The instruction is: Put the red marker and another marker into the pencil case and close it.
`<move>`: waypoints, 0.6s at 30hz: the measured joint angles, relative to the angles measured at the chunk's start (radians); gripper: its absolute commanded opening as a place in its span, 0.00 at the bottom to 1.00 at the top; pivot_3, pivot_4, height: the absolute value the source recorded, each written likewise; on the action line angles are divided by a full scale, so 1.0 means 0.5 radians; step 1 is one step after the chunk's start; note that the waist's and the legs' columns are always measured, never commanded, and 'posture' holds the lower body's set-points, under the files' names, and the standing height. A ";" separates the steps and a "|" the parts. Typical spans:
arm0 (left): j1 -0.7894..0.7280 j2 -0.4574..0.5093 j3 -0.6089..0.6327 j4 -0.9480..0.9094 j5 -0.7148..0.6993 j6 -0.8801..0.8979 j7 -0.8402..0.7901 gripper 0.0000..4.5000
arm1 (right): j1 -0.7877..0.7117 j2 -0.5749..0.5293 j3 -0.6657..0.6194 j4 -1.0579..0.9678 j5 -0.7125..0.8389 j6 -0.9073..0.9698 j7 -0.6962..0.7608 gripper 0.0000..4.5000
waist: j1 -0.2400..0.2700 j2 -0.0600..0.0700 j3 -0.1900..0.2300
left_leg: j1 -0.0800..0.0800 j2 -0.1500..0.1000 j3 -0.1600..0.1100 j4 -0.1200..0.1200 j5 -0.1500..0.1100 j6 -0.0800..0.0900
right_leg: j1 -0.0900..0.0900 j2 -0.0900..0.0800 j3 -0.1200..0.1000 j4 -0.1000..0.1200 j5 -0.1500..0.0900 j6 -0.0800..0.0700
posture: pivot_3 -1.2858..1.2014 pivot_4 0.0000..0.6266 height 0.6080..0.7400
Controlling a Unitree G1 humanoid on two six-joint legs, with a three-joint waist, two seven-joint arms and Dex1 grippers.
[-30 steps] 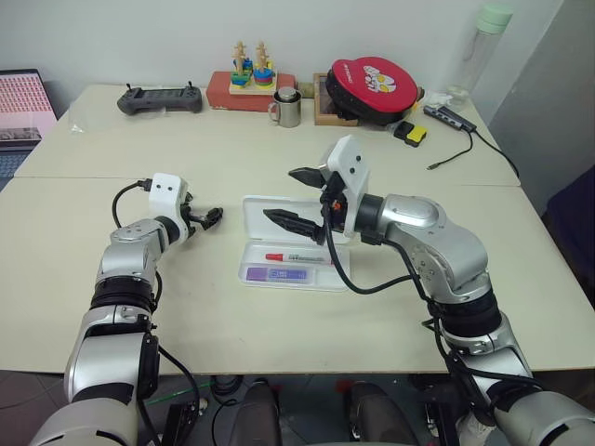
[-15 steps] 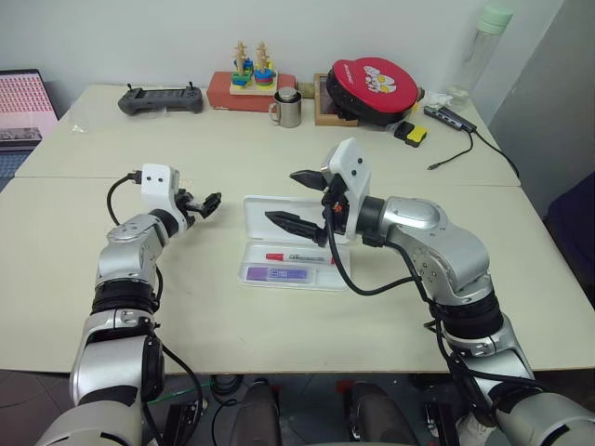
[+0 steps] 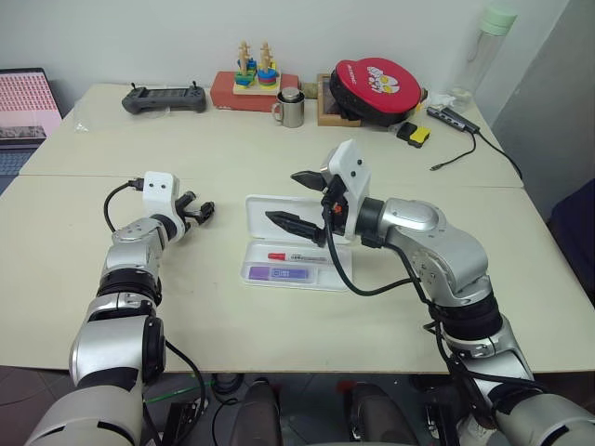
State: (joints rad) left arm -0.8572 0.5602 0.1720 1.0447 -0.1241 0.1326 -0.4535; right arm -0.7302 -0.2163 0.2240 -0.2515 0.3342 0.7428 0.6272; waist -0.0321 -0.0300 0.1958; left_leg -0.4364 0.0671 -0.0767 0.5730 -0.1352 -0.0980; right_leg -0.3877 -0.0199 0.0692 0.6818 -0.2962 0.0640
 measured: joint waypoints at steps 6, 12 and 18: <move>0.002 -0.030 0.017 -0.025 -0.018 0.030 0.007 0.71 | 0.003 -0.004 -0.003 0.000 0.000 -0.004 0.000 1.00 | 0.000 0.000 0.000 | 0.000 0.000 0.000 0.000 0.000 0.000 | 0.000 0.000 0.000 0.000 0.000 0.000 | 0.52 0.24 1.00; 0.014 -0.038 0.024 -0.070 -0.024 0.071 0.012 0.44 | 0.002 -0.005 -0.007 0.001 0.000 -0.016 0.000 1.00 | -0.002 0.000 0.000 | 0.000 0.000 0.000 0.000 0.000 0.000 | 0.000 0.000 0.000 0.000 0.000 0.000 | 0.52 0.24 1.00; 0.019 -0.064 0.036 -0.089 -0.027 0.078 0.031 0.16 | 0.002 -0.021 -0.009 0.006 -0.001 -0.023 0.001 1.00 | -0.002 0.000 0.000 | 0.000 0.000 0.000 0.000 0.000 0.000 | 0.000 0.000 0.000 0.000 0.000 0.000 | 0.52 0.24 1.00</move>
State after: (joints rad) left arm -0.8478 0.5283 0.1900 1.0002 -0.1375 0.1717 -0.4380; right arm -0.7292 -0.2268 0.2197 -0.2487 0.3339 0.7314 0.6278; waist -0.0329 -0.0300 0.1958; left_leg -0.4364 0.0672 -0.0767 0.5730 -0.1352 -0.0981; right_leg -0.3877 -0.0199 0.0693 0.6818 -0.2962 0.0641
